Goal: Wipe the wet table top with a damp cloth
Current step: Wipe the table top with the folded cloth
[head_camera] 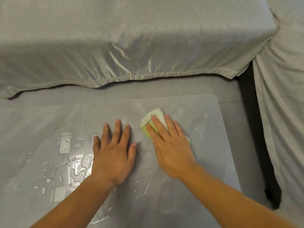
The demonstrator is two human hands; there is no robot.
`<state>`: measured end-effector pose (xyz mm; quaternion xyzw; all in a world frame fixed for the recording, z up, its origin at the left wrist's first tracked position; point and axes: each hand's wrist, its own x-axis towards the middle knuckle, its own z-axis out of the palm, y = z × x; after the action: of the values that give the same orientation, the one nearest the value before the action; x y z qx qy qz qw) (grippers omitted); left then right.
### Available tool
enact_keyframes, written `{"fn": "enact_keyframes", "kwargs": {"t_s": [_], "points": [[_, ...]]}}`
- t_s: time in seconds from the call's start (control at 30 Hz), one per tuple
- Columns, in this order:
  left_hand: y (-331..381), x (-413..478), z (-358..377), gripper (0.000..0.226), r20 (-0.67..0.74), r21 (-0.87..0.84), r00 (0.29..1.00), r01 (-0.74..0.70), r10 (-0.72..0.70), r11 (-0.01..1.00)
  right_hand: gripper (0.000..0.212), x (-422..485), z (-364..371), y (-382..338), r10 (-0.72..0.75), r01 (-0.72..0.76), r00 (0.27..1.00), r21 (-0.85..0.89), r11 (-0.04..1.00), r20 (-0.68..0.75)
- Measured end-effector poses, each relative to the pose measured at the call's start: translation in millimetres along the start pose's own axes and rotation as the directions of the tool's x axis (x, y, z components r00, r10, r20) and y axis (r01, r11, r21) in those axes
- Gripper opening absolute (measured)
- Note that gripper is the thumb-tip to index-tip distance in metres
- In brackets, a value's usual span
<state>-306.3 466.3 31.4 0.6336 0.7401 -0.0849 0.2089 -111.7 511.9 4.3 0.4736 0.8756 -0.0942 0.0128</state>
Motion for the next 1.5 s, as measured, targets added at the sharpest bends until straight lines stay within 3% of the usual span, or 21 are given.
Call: {"fn": "enact_keyframes", "kwargs": {"t_s": [0.07, 0.1, 0.17, 0.23, 0.3, 0.37, 0.43, 0.53, 0.63, 0.73, 0.8, 0.9, 0.97, 1.03, 1.1, 1.17, 1.23, 1.3, 1.37, 1.43, 1.5], "points": [[-2, 0, -1, 0.071, -0.001, -0.022, 1.0, 0.0, 0.0, 1.0, 0.061, -25, -3, 16, -0.158, 0.158, 0.984, 0.001, 0.987, 0.079], [-2, -1, -2, 0.072, -0.004, -0.031, 1.0, 0.002, -0.002, 1.0, 0.061, -24, -2, 34, -0.151, 0.152, 0.986, -0.013, 0.988, 0.068], [-1, -1, -2, 0.075, -0.002, -0.051, 1.0, 0.007, -0.007, 0.999, 0.061, -3, -5, 65, 0.066, -0.066, 0.998, -0.015, 0.998, 0.011], [0, 0, -2, 0.077, -0.005, -0.087, 1.0, 0.016, -0.017, 0.996, 0.064, 30, -10, 75, 0.361, -0.359, 0.932, 0.079, 0.93, -0.014], [1, 0, -1, 0.075, -0.011, -0.119, 1.0, 0.014, -0.015, 0.993, 0.062, 46, -8, 50, 0.481, -0.474, 0.875, 0.112, 0.873, -0.052], [0, -3, -1, 0.073, -0.046, -0.138, 0.999, -0.003, -0.003, 0.99, 0.06, 28, 2, 11, 0.342, -0.337, 0.936, 0.062, 0.939, -0.081], [-2, -10, -2, 0.071, -0.092, -0.104, 0.996, -0.025, 0.016, 0.994, 0.058, -16, 7, -15, 0.088, -0.088, 0.996, 0.007, 0.996, -0.012], [-3, -29, 4, 0.068, -0.12, -0.06, 0.991, -0.058, 0.051, 0.996, 0.058, -55, 6, 15, -0.146, 0.148, 0.986, -0.015, 0.989, 0.075], [3, -52, 18, 0.064, -0.095, -0.034, 0.988, -0.125, 0.121, 0.992, 0.058, -41, -2, 81, 0.108, -0.106, 0.994, -0.055, 0.993, 0.028], [7, -63, 32, 0.066, -0.036, -0.042, 0.988, -0.149, 0.147, 0.988, 0.059, -31, -7, 82, 0.399, -0.397, 0.917, 0.046, 0.916, -0.026], [5, -61, 35, 0.066, -0.04, -0.051, 0.99, -0.14, 0.138, 0.989, 0.06, -61, 2, 44, 0.348, -0.347, 0.936, 0.027, 0.938, -0.05], [5, -60, 36, 0.066, -0.045, -0.045, 0.989, -0.146, 0.144, 0.988, 0.061, -138, 14, 3, 0.043, -0.043, 0.999, -0.01, 0.999, 0.017], [5, -61, 34, 0.066, -0.041, -0.046, 0.989, -0.147, 0.145, 0.988, 0.058, -149, 13, 25, -0.097, 0.099, 0.994, -0.037, 0.994, 0.054], [4, -60, 33, 0.065, -0.046, -0.047, 0.988, -0.147, 0.144, 0.988, 0.056, -128, 11, 56, 0.053, -0.052, 0.999, -0.045, 0.998, 0.013], [2, -60, 32, 0.063, -0.058, -0.059, 0.986, -0.16, 0.157, 0.985, 0.056, -99, 4, 75, 0.345, -0.345, 0.939, -0.01, 0.939, -0.02], [-2, -62, 28, 0.06, -0.074, -0.09, 0.982, -0.18, 0.174, 0.979, 0.058, -91, 3, 59, 0.463, -0.462, 0.885, 0.029, 0.887, -0.053], [-8, -65, 25, 0.056, -0.092, -0.089, 0.978, -0.194, 0.186, 0.977, 0.059, -105, 8, 21, 0.345, -0.344, 0.937, 0.027, 0.938, -0.054], [-17, -72, 24, 0.056, -0.089, -0.058, 0.986, -0.149, 0.144, 0.987, 0.058, -128, 16, -22, 0.061, -0.061, 0.998, 0.021, 0.998, 0.014], [-26, -78, 25, 0.058, -0.059, -0.036, 0.995, -0.087, 0.084, 0.996, 0.057, -121, 14, -36, -0.129, 0.128, 0.989, 0.023, 0.992, 0.067], [-32, -81, 29, 0.06, -0.033, -0.008, 0.996, -0.082, 0.082, 0.997, 0.057, -71, 10, -25, -0.106, 0.104, 0.993, 0.031, 0.994, 0.057], [-36, -82, 32, 0.061, -0.022, 0.008, 0.994, -0.107, 0.107, 0.994, 0.055, -3, 6, -16, 0.035, -0.035, 0.999, 0.059, 0.998, -0.012]]}}
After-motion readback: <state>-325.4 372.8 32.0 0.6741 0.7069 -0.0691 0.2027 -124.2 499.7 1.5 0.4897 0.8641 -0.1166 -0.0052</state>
